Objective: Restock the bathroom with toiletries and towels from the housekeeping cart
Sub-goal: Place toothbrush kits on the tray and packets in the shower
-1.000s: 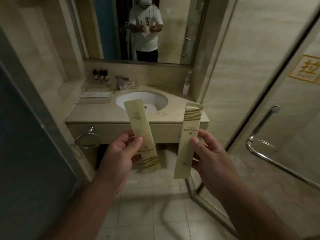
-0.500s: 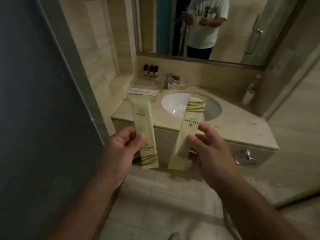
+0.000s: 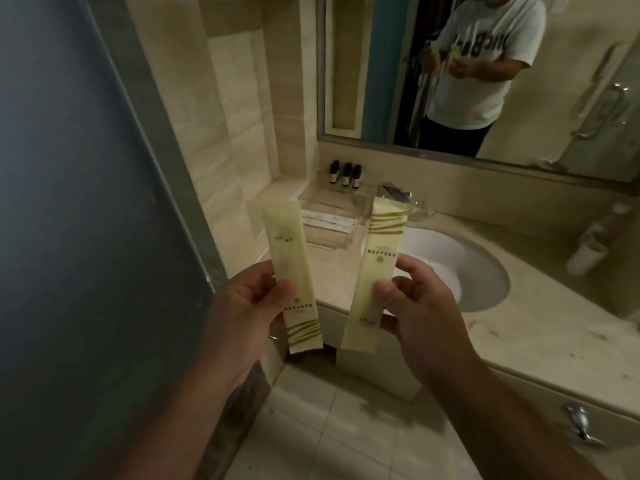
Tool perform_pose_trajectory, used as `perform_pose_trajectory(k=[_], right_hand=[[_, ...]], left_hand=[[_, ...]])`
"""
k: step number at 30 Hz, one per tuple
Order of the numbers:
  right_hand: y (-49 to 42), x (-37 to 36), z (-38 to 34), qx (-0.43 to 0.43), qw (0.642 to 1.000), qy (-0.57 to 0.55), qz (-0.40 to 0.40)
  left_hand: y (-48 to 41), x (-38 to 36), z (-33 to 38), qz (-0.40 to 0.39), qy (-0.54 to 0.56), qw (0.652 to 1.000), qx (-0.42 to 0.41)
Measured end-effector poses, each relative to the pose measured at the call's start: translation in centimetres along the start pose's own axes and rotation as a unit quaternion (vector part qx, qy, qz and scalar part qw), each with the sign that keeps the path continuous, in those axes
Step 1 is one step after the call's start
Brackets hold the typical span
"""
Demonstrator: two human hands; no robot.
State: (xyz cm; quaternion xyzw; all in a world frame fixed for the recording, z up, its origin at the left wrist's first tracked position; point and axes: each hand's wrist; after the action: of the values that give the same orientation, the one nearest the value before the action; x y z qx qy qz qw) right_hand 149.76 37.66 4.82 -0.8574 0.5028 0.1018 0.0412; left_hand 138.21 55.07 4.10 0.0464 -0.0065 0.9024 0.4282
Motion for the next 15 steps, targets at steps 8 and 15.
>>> perform_pose_trajectory(k=[8,15], right_hand=[[-8.5,-0.2,-0.2,-0.01,0.998,-0.028,0.062],[-14.7,-0.5,-1.7,0.04,0.992,-0.036,0.112]], left_hand=[[-9.3,-1.1,0.0,-0.022,-0.064,0.997,-0.038],[-18.4,-2.5,1.3,-0.087,-0.015,0.995,-0.043]])
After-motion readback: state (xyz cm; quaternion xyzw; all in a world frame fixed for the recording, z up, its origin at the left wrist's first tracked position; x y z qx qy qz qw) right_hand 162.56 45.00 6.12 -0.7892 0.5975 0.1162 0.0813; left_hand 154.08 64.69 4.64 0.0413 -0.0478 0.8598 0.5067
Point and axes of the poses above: each hand's wrist, its own y-axis away from the middle knuckle, its own x-axis out of the back of the hand, z = x × y, and after that the axes turned 9 degrees about -y, right-handed
